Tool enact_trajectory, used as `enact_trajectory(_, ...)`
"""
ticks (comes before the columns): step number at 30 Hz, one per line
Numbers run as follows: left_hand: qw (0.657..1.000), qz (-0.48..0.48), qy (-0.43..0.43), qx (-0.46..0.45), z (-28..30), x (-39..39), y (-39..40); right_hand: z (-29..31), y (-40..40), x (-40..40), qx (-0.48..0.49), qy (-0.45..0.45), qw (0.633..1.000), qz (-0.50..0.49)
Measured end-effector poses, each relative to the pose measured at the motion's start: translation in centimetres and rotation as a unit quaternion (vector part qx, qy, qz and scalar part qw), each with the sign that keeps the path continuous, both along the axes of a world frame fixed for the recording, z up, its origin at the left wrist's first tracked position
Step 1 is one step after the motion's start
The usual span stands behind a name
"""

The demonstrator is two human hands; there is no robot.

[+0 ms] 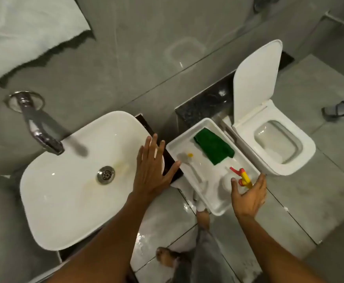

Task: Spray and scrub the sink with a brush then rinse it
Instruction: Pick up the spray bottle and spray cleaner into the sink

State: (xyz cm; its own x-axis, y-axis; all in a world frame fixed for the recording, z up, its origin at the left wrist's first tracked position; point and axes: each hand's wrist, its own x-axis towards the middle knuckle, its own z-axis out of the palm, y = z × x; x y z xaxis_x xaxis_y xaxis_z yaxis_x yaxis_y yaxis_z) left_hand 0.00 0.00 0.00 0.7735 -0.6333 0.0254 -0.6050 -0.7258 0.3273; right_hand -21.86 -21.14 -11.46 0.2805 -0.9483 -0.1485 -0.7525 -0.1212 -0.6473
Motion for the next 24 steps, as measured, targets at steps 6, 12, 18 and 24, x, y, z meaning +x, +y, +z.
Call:
enact_trajectory(6, 0.999, 0.02, 0.008, 0.026, -2.5, -0.4, -0.1, -2.0, 0.6, 0.7, 0.199, -0.2, 0.942, -0.182)
enact_trajectory(12, 0.999, 0.026, -0.006, 0.02, -3.3, -0.1, -0.1, -4.5, 0.0, 2.3, 0.213, -0.256, 0.904, -0.268)
enact_trajectory(18, 0.998, 0.043, -0.018, 0.03, -3.5, 0.0, -0.1, -5.2, -0.4, 4.0, 0.16, -0.25, 0.94, -0.167)
enact_trajectory(24, 0.998, 0.042, -0.03, 0.04, -3.8, 0.0, -0.1, -3.6, -0.3, 5.8, 0.097, -0.211, 0.968, -0.096)
